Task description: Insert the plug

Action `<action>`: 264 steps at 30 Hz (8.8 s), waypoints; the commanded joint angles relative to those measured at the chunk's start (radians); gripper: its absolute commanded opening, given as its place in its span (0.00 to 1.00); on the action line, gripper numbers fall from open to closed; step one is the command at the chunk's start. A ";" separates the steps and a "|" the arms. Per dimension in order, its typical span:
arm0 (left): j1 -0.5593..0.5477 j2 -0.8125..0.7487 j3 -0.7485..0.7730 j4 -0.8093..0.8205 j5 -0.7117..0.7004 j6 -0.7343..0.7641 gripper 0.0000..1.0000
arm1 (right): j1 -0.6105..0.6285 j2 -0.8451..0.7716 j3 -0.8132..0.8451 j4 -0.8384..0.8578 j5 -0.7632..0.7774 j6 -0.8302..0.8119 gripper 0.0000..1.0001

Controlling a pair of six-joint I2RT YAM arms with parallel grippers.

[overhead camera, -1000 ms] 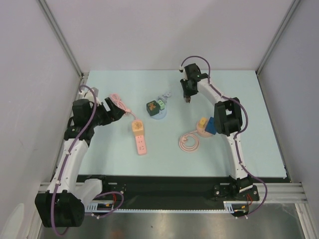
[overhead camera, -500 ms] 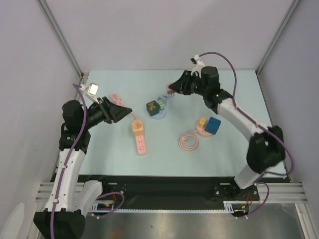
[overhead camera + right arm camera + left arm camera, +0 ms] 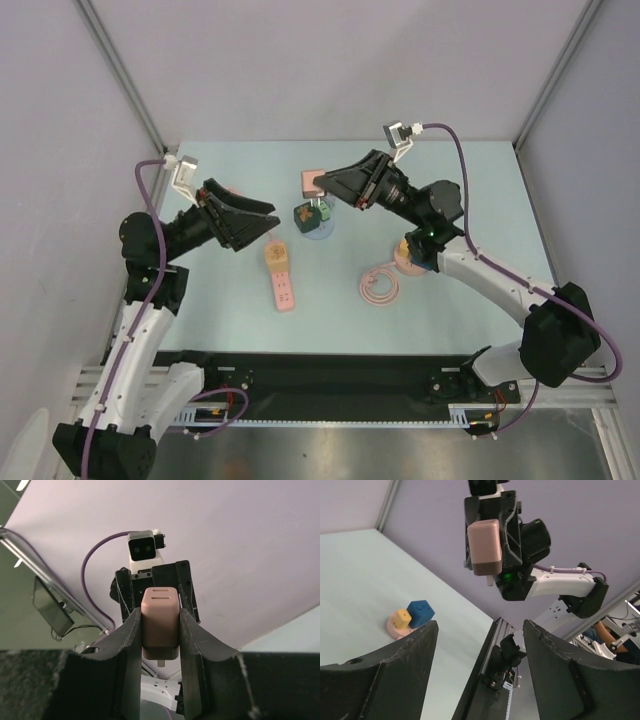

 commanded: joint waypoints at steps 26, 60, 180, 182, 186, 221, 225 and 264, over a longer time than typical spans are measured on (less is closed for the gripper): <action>-0.149 0.096 0.123 -0.223 0.059 0.186 0.67 | 0.100 0.030 -0.081 0.159 -0.287 -0.033 0.00; -0.255 0.195 0.106 -0.681 0.172 0.469 0.37 | 0.114 0.104 -0.014 -0.134 -0.659 -0.234 0.00; -0.635 0.403 -0.150 -0.932 -1.167 0.029 0.00 | -0.303 -0.344 -0.176 -1.049 -0.117 -0.572 1.00; -0.635 0.418 -0.141 -0.943 -1.170 0.033 0.00 | -0.303 -0.346 -0.176 -1.049 -0.116 -0.572 1.00; -0.635 0.427 -0.136 -0.955 -1.162 0.030 0.00 | -0.303 -0.344 -0.182 -1.050 -0.113 -0.573 1.00; -0.646 0.426 -0.185 -0.929 -1.197 -0.019 0.00 | -0.303 -0.335 -0.187 -1.050 -0.108 -0.576 1.00; -0.652 0.467 -0.199 -0.908 -1.182 -0.029 0.00 | -0.303 -0.336 -0.189 -1.049 -0.113 -0.575 1.00; -0.667 0.533 -0.118 -1.018 -1.223 -0.011 0.71 | -0.316 -0.344 -0.193 -1.056 -0.121 -0.590 1.00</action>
